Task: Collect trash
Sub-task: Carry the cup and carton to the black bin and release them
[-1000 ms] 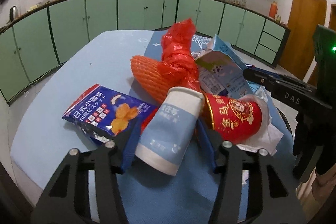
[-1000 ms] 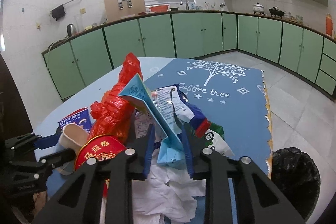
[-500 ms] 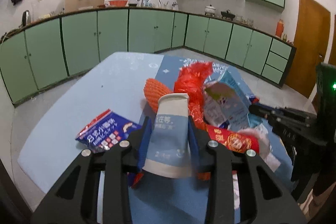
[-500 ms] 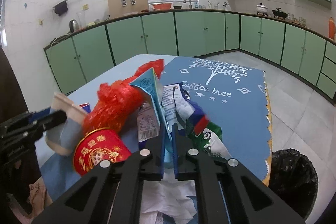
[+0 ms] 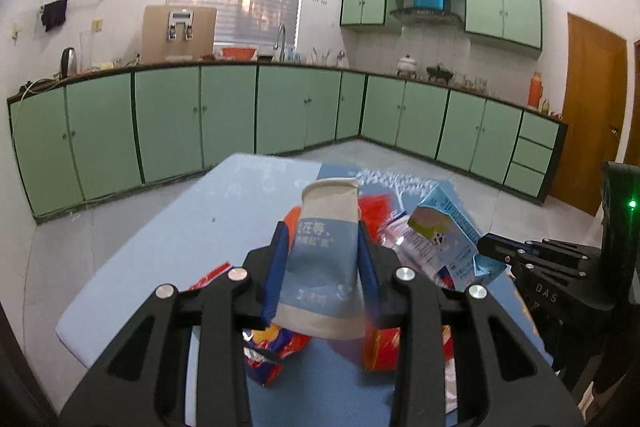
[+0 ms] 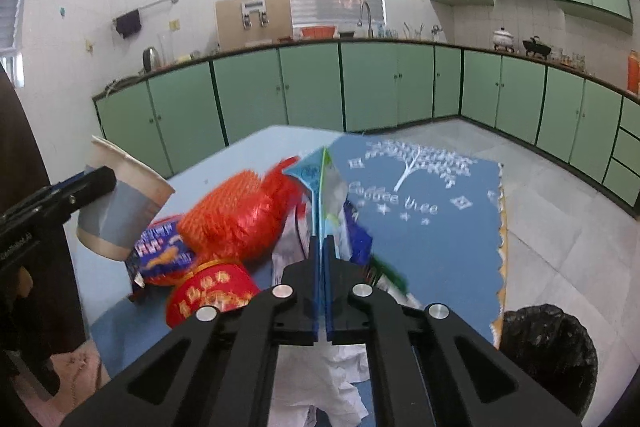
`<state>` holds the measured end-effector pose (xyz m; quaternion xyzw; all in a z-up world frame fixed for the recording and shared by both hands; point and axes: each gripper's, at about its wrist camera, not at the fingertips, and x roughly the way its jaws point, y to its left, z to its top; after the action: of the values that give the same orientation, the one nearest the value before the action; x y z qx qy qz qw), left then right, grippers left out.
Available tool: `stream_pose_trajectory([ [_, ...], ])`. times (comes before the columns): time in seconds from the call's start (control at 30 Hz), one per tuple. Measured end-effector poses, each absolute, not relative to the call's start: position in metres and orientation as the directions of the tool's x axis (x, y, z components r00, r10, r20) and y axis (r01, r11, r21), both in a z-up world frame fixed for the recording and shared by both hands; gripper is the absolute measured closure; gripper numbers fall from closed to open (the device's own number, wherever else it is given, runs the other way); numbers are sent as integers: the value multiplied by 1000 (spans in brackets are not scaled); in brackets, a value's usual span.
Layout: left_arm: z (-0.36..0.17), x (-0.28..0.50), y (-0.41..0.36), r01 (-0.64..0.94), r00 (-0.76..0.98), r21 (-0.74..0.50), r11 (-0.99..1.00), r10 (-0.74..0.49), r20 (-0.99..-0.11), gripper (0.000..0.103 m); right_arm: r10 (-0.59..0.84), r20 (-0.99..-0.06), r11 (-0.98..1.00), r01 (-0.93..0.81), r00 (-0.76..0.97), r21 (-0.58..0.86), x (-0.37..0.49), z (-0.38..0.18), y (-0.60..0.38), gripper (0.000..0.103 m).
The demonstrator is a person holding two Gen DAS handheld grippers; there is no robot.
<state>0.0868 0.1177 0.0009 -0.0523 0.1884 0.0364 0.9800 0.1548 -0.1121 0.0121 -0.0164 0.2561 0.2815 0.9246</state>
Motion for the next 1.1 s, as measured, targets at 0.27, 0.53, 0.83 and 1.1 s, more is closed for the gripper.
stream_pose_trajectory([
  [0.27, 12, 93, 89, 8, 941, -121, 993, -48, -335, 71, 525, -410, 846, -510, 746, 156, 145, 37, -141, 101],
  [0.53, 10, 125, 12, 198, 915, -158, 968, -240, -326, 71, 409, -371, 913, -372, 834, 170, 135, 53, -219, 101],
  [0.83, -15, 180, -107, 397, 811, -237, 887, -460, -361, 71, 167, -456, 981, -101, 874, 165, 136, 21, -344, 101],
  [1.1, -66, 244, -205, 477, 671, -301, 826, -563, -483, 65, 88, -551, 987, 2, 830, 161, 159, -26, -406, 101],
])
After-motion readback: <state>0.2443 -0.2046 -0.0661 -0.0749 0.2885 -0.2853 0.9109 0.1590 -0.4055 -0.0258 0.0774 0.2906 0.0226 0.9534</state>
